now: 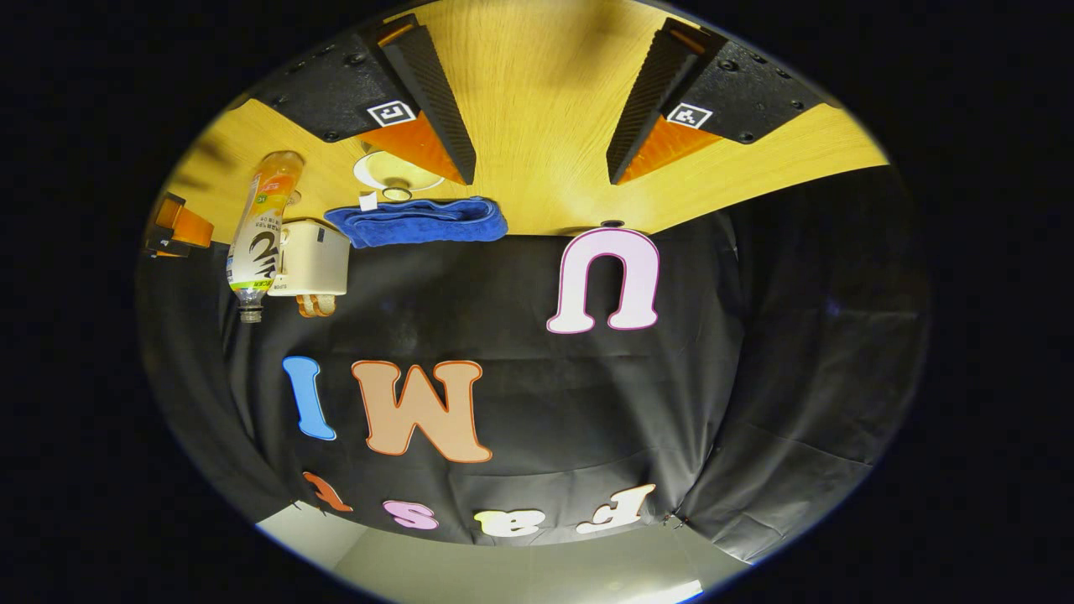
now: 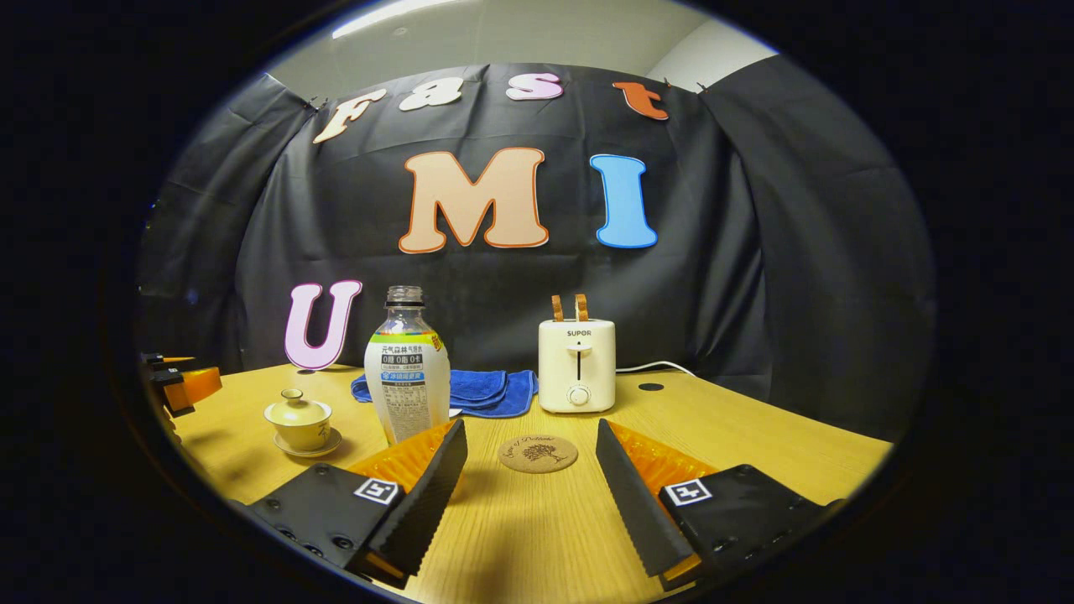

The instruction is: Open the teacup lid with one hand, grasp the water bottle and pour water into the teacup with the other hand; after pouring, place the water bottle on the coaster and then close the teacup lid.

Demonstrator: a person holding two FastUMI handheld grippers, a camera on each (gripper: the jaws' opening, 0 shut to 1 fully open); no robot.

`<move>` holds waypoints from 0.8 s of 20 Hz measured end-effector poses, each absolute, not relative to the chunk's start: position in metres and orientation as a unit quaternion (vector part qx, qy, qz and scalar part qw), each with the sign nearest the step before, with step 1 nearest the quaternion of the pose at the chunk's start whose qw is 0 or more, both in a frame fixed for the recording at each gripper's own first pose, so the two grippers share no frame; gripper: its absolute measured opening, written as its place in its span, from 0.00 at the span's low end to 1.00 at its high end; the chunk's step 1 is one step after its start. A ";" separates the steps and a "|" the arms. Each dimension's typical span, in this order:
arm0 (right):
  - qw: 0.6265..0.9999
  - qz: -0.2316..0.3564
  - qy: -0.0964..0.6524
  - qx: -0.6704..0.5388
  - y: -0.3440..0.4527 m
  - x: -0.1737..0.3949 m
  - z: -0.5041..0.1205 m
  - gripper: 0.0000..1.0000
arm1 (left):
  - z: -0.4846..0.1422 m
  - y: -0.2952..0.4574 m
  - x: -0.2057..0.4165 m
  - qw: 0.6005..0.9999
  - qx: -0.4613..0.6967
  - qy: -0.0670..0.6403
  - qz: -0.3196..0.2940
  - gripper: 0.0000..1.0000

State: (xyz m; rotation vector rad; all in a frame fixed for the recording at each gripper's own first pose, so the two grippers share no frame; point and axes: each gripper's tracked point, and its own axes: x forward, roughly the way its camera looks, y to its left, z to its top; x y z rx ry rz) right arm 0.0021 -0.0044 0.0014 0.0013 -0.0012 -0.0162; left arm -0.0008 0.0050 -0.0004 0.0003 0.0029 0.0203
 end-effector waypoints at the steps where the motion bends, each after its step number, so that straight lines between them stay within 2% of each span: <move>1: 1.000 -0.008 -0.001 0.001 -0.005 0.002 0.001 0.94 | -0.001 0.005 -0.001 1.000 0.000 0.001 0.007 0.92; 3: 1.000 -0.008 -0.001 0.001 -0.004 0.002 0.001 0.94 | -0.001 0.004 -0.002 1.000 0.000 0.001 0.002 0.92; 4: 1.000 -0.008 -0.001 0.001 -0.005 0.002 0.002 0.98 | 0.000 0.002 -0.002 1.000 0.000 0.000 -0.004 0.92; 6: 1.000 -0.008 0.000 0.001 -0.005 0.003 0.002 0.94 | 0.001 -0.002 -0.002 1.000 0.000 -0.001 -0.022 0.92; 7: 1.000 -0.008 0.000 0.001 -0.005 0.002 0.002 0.98 | 0.001 -0.006 -0.002 0.999 0.000 -0.001 -0.033 0.92; 9: 1.000 -0.008 0.000 0.001 -0.005 0.002 0.002 0.94 | 0.002 -0.018 0.000 0.999 0.000 -0.002 -0.055 0.92; 16: 1.000 -0.008 0.000 0.001 -0.005 0.002 0.002 0.94 | 0.003 -0.050 0.017 0.993 -0.002 -0.002 -0.117 0.92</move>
